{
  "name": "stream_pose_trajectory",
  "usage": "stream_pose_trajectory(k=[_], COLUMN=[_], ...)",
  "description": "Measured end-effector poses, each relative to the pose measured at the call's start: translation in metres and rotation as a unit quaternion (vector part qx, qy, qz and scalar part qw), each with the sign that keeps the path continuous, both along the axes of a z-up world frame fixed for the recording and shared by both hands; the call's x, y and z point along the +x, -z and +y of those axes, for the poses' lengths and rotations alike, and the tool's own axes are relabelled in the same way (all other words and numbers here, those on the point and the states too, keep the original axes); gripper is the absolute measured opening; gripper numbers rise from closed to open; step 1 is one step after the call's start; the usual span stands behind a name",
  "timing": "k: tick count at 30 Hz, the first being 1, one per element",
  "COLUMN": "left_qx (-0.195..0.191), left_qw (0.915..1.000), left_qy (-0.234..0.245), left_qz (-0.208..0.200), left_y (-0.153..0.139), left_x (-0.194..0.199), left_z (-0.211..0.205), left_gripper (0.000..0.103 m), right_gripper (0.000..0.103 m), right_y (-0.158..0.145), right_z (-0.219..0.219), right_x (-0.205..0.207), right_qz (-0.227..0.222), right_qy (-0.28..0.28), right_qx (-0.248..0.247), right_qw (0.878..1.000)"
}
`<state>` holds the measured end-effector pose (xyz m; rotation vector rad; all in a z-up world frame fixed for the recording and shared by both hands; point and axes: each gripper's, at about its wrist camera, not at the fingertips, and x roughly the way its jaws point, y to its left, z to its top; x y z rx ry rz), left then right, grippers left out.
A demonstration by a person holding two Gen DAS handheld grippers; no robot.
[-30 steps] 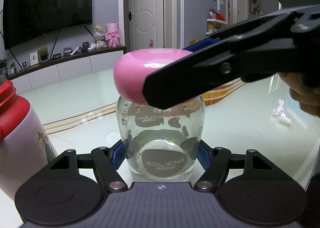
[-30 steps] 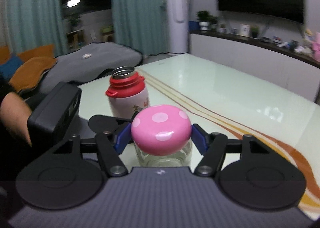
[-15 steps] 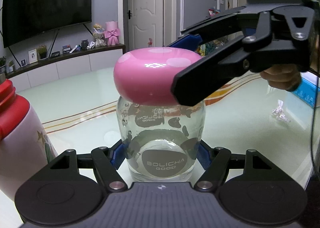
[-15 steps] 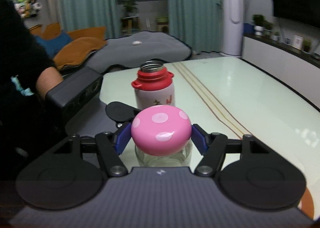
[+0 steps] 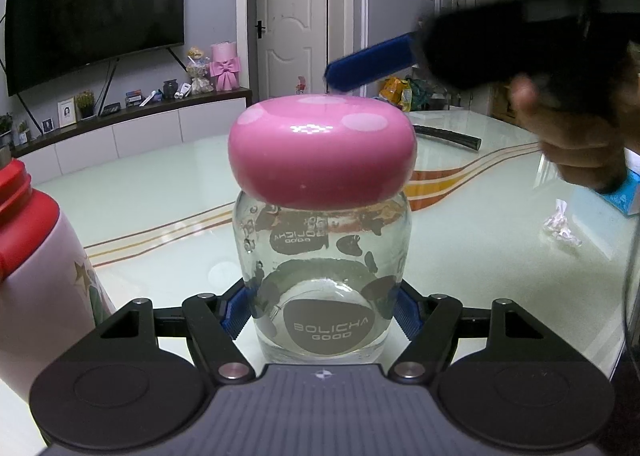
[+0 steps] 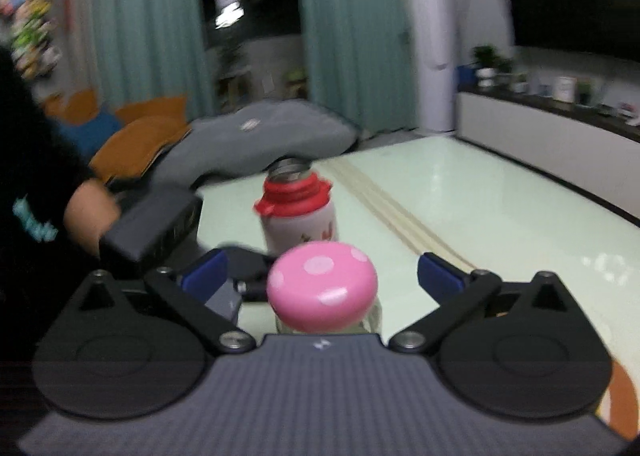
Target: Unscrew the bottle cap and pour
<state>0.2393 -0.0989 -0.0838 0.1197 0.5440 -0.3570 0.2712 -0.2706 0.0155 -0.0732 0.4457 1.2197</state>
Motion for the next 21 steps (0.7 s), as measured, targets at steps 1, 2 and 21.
stream_pose_trajectory(k=[1, 2, 21], left_qx=[0.001, 0.001, 0.001], left_qw=[1.0, 1.0, 0.9999], left_qy=[-0.001, -0.001, -0.01], left_qz=[-0.002, -0.003, -0.008], left_y=[0.0, 0.001, 0.001], left_x=[0.0, 0.0, -0.002], left_z=[0.0, 0.0, -0.004], left_gripper=[0.073, 0.073, 0.073], right_gripper=[0.103, 0.103, 0.082], right_y=[-0.002, -0.007, -0.02], right_z=[0.0, 0.003, 0.1], right_x=[-0.002, -0.009, -0.054], right_qz=[0.007, 0.029, 0.127], right_qy=[0.021, 0.082, 0.404], right_qx=[0.001, -0.001, -0.156], right_qw=[1.0, 0.996, 0.892])
